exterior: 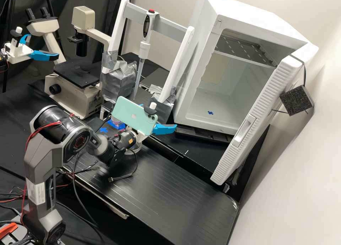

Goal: Move the petri dish to the incubator

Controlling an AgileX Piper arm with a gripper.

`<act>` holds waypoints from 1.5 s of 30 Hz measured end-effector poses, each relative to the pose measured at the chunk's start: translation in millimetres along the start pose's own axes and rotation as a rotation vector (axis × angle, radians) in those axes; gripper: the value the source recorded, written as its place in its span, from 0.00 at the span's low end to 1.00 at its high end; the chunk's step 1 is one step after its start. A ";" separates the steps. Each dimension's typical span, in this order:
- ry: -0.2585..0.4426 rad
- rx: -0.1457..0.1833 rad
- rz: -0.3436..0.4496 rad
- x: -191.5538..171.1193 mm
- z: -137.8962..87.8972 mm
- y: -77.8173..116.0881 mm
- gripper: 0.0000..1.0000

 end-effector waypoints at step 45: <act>0.137 -0.041 -0.069 -141.0 21.9 -3.8 1.00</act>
